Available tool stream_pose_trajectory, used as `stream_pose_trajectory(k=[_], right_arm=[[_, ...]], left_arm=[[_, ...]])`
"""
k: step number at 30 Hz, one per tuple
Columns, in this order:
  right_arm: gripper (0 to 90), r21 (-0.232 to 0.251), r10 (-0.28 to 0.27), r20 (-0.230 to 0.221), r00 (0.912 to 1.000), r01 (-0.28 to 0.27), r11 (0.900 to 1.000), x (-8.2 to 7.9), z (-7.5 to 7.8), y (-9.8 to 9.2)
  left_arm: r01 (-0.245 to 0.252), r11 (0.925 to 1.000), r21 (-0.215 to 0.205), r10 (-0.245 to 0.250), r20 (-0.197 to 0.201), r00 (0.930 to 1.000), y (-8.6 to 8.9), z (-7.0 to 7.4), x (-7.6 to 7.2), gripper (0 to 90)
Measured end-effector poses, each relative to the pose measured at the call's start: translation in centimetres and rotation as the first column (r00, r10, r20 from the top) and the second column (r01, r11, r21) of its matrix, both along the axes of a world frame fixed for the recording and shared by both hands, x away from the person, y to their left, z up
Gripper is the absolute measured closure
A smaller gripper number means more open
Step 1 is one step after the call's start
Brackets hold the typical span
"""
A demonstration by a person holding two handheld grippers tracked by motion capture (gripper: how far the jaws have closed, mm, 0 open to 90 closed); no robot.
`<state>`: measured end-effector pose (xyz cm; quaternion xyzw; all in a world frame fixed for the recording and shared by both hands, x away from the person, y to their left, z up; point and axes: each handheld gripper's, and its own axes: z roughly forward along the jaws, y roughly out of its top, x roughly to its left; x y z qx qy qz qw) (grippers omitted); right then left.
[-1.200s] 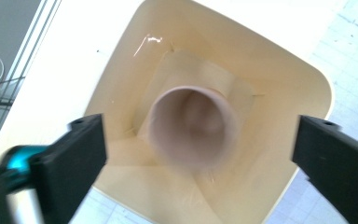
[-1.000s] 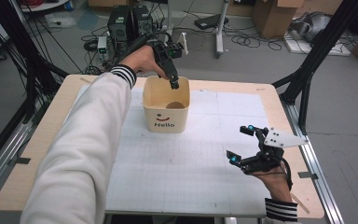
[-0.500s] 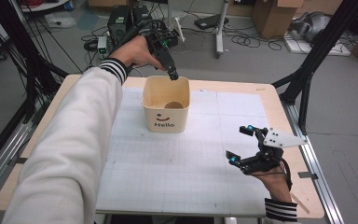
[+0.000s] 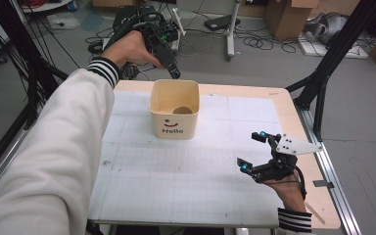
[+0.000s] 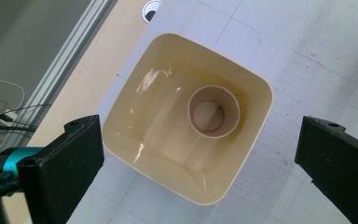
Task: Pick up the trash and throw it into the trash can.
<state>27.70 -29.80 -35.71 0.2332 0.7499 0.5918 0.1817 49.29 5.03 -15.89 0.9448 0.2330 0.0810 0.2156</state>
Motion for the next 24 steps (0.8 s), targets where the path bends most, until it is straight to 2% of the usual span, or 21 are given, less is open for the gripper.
stream_pose_trajectory(k=[2,4,8,16,18,21,24], right_arm=[[0.3,-0.002,-0.001,0.002,1.0000,0.001,1.000,0.0,0.0,0.0],[0.3,0.004,0.000,0.000,1.0000,0.000,1.000,0.0,0.0,0.0],[0.3,0.009,0.000,0.005,1.0000,0.000,1.000,0.0,0.0,0.0],[0.3,0.014,-0.002,0.000,1.0000,0.002,1.000,0.0,0.0,-0.1],[0.4,0.014,-0.004,0.002,1.0000,0.004,1.000,0.0,0.0,-0.1],[0.3,0.012,-0.005,0.001,1.0000,0.005,1.000,0.0,0.0,-0.1],[0.3,0.010,-0.005,0.002,1.0000,0.005,1.000,0.0,0.0,0.0]], left_arm=[[0.004,1.0000,-0.002,-0.004,0.005,1.0000,0.0,0.1,-0.1,1.7],[0.009,0.9999,-0.008,-0.009,0.026,0.9996,0.2,0.4,-0.6,1.7],[0.013,0.9999,-0.007,-0.013,0.032,0.9994,0.5,0.8,-1.1,1.7],[0.033,0.9986,-0.041,-0.031,0.048,0.9983,1.6,1.6,-2.6,1.7],[0.041,0.9987,-0.032,-0.038,0.073,0.9966,1.9,1.6,-3.1,1.7],[0.044,0.9978,-0.049,-0.041,0.072,0.9966,2.3,1.9,-3.4,1.7],[0.043,0.9955,-0.084,-0.037,0.078,0.9963,3.1,2.3,-4.0,1.7]])
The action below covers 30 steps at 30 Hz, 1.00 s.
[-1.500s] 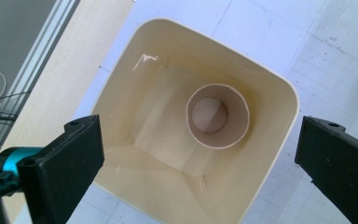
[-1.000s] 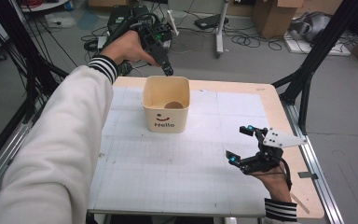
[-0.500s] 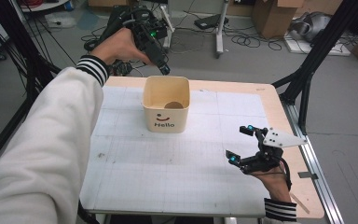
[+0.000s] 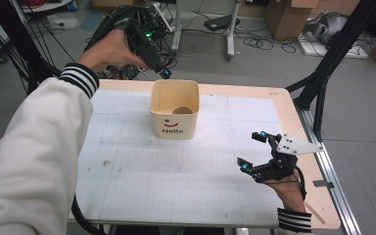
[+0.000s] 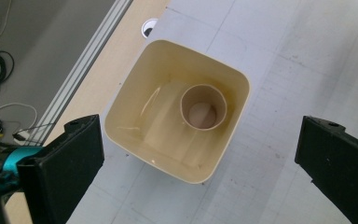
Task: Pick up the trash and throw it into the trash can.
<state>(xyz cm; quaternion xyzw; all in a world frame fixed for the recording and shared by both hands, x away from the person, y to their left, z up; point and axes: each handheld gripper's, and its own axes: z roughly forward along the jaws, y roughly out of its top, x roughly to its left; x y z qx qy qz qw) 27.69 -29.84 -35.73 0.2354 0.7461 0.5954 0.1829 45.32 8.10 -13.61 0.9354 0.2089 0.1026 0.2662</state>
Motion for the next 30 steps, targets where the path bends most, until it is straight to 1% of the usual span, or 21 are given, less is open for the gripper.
stream_pose_trajectory(k=[1,3,4,5,11,12,13,14,15,16,17,18,21,22,23,25,26,27,28,29,30], right_arm=[[0.3,0.000,-0.001,-0.001,1.0000,0.001,1.000,0.0,0.0,0.0],[0.3,0.000,0.000,0.000,1.0000,0.000,1.000,0.0,0.0,0.0],[0.3,0.000,0.000,0.000,1.0000,0.000,1.000,0.0,0.0,0.0],[0.3,-0.001,-0.002,-0.001,1.0000,0.002,1.000,0.0,0.0,0.0],[0.3,-0.001,-0.002,-0.011,0.9999,0.002,1.000,0.0,-0.1,0.1],[0.3,0.001,-0.003,-0.008,1.0000,0.003,1.000,0.0,-0.1,0.1],[0.3,0.001,-0.003,-0.008,1.0000,0.003,1.000,0.0,-0.1,0.1],[0.3,0.005,-0.001,-0.004,1.0000,0.001,1.000,0.0,-0.1,0.0],[0.3,0.005,-0.001,-0.004,1.0000,0.001,1.000,0.0,-0.1,0.0],[0.3,0.008,-0.006,-0.003,1.0000,0.006,1.000,0.0,0.0,-0.1],[0.3,0.008,-0.006,-0.003,1.0000,0.006,1.000,0.0,0.0,-0.1],[0.3,0.006,-0.005,-0.001,1.0000,0.005,1.000,0.1,-0.1,-0.1],[0.3,0.007,-0.005,-0.001,1.0000,0.005,1.000,0.1,-0.1,-0.1],[0.3,0.005,-0.005,0.002,1.0000,0.005,1.000,0.1,-0.1,-0.1],[0.3,0.005,-0.005,0.002,1.0000,0.005,1.000,0.1,-0.1,-0.1],[0.3,0.007,-0.006,0.001,1.0000,0.006,1.000,0.1,-0.1,-0.1],[0.3,0.008,-0.005,-0.003,1.0000,0.005,1.000,0.0,-0.1,-0.1],[0.3,0.007,-0.006,0.000,1.0000,0.006,1.000,0.1,-0.1,-0.1],[0.3,0.006,-0.006,0.001,1.0000,0.006,1.000,0.1,-0.1,-0.1],[0.3,0.007,-0.006,0.000,1.0000,0.006,1.000,0.1,-0.1,-0.1],[0.3,0.006,-0.007,0.001,1.0000,0.007,1.000,0.1,-0.1,-0.1]], left_arm=[[-0.005,1.0000,0.005,0.005,0.013,0.9999,0.5,0.1,-0.4,1.7],[-0.010,0.9997,-0.022,0.010,0.023,0.9997,1.1,0.2,-0.9,1.7],[-0.010,0.9997,-0.022,0.010,0.023,0.9997,1.1,0.2,-0.9,1.7],[-0.011,0.9981,-0.061,0.012,0.025,0.9996,1.7,0.3,-1.3,1.7],[-0.015,0.9982,-0.058,0.017,0.048,0.9987,2.5,0.1,-2.2,1.7],[-0.011,0.9967,-0.080,0.016,0.058,0.9982,2.9,0.0,-2.6,1.7],[-0.011,0.9967,-0.080,0.016,0.058,0.9982,2.9,0.0,-2.6,1.7],[-0.008,0.9945,-0.104,0.015,0.059,0.9982,3.2,-0.3,-2.9,1.7],[-0.008,0.9945,-0.104,0.015,0.059,0.9982,3.2,-0.3,-2.9,1.7],[-0.017,0.9957,-0.091,0.024,0.083,0.9962,3.6,-0.8,-3.3,1.7],[-0.017,0.9957,-0.091,0.024,0.083,0.9962,3.6,-0.8,-3.3,1.7],[-0.008,0.9924,-0.123,0.020,0.094,0.9954,4.1,-1.2,-3.6,1.7],[-0.014,0.9917,-0.128,0.030,0.118,0.9925,4.7,-1.6,-4.1,1.7],[-0.013,0.9874,-0.158,0.032,0.122,0.9920,5.3,-1.9,-4.5,1.7],[-0.013,0.9874,-0.158,0.032,0.122,0.9920,5.3,-1.9,-4.5,1.7],[-0.009,0.9860,-0.166,0.031,0.131,0.9909,5.9,-2.3,-5.1,1.7],[-0.007,0.9810,-0.194,0.034,0.136,0.9901,6.3,-2.5,-5.6,1.7],[-0.002,0.9785,-0.206,0.031,0.140,0.9896,6.6,-2.7,-5.9,1.7],[-0.002,0.9785,-0.206,0.031,0.140,0.9896,6.6,-2.7,-5.9,1.7],[-0.001,0.9745,-0.224,0.037,0.160,0.9864,7.2,-3.0,-6.5,1.7],[0.005,0.9699,-0.244,0.035,0.161,0.9863,7.5,-3.2,-6.8,1.7]])
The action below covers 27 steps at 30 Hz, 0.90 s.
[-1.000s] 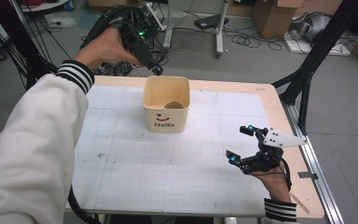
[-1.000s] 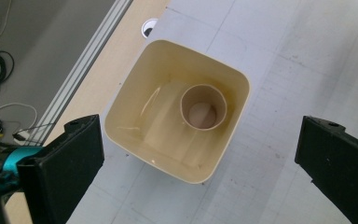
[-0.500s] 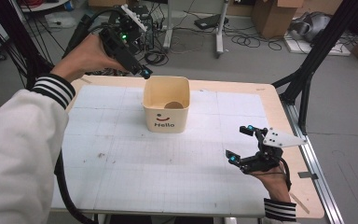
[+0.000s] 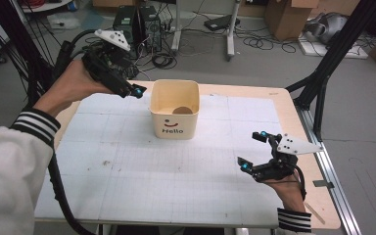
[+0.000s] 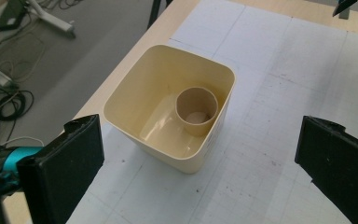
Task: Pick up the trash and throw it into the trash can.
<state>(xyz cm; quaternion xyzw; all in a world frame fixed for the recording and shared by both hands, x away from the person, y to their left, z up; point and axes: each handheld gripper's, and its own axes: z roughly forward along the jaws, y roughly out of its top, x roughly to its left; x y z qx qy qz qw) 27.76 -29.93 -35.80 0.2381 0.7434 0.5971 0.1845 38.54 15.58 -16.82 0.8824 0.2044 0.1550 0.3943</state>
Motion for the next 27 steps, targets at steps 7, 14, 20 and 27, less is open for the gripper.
stream_pose_trajectory(k=[7,14,20,27], right_arm=[[0.3,-0.002,-0.002,-0.001,1.0000,0.002,1.000,0.0,0.0,0.0],[0.3,0.006,-0.011,-0.004,0.9999,0.011,1.000,0.0,0.0,-0.1],[0.3,0.006,-0.012,0.000,0.9999,0.012,1.000,0.0,-0.1,-0.2],[0.3,0.016,-0.013,-0.007,0.9999,0.013,1.000,0.0,-0.1,-0.2]], left_arm=[[0.000,0.9986,-0.054,0.001,0.015,0.9999,1.4,-1.8,-1.6,1.7],[-0.015,0.9948,-0.101,0.019,0.031,0.9994,2.8,-3.9,-2.5,1.7],[-0.024,0.9912,-0.130,0.032,0.063,0.9975,3.4,-5.6,-3.5,1.7],[-0.017,0.9818,-0.189,0.032,0.076,0.9966,4.5,-7.8,-4.3,1.7]])
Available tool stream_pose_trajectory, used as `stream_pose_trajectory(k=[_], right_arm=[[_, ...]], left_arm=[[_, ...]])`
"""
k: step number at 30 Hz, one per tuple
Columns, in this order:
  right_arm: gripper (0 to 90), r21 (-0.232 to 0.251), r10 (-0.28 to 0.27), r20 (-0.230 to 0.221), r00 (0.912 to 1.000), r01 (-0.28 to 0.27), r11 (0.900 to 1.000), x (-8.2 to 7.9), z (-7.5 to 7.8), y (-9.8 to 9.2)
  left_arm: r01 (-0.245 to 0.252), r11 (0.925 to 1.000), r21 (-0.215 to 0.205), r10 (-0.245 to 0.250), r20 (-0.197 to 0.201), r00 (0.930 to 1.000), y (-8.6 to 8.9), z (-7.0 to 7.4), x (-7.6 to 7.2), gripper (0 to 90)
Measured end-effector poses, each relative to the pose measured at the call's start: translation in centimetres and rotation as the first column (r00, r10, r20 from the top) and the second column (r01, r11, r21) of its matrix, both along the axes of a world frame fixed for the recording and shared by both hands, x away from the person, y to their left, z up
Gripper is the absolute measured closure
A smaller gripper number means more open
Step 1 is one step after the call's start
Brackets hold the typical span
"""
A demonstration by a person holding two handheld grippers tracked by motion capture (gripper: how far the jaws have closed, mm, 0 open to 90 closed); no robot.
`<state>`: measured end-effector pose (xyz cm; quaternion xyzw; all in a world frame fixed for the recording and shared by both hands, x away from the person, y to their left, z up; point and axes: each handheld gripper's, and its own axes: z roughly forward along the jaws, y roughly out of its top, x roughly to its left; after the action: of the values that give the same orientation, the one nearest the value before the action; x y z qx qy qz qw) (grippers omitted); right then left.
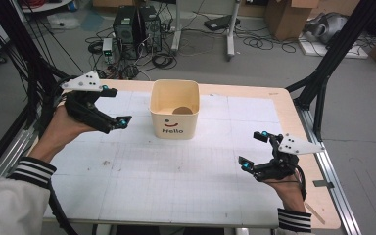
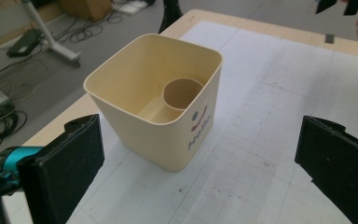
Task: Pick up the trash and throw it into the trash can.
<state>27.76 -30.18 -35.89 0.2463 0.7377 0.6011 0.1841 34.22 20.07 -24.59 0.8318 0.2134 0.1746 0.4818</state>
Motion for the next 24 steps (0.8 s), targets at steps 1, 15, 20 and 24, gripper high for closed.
stream_pose_trajectory(k=[1,15,20,24], right_arm=[[0.3,0.000,0.000,0.004,1.0000,0.000,1.000,0.0,0.0,0.0],[0.3,0.003,-0.008,0.003,1.0000,0.008,1.000,0.0,0.0,-0.1],[0.3,0.001,-0.007,0.003,1.0000,0.007,1.000,0.0,0.0,-0.1],[0.3,-0.001,-0.013,-0.001,0.9999,0.013,1.000,0.0,0.0,-0.1]], left_arm=[[-0.009,0.9999,-0.006,0.009,0.007,0.9999,0.1,-0.3,-0.2,1.7],[-0.050,0.9876,-0.149,0.058,0.050,0.9971,2.7,-5.0,-3.2,1.8],[-0.073,0.9747,-0.211,0.087,0.055,0.9947,4.2,-6.5,-4.2,1.7],[-0.079,0.9689,-0.235,0.096,0.061,0.9935,5.1,-7.6,-4.8,1.8]])
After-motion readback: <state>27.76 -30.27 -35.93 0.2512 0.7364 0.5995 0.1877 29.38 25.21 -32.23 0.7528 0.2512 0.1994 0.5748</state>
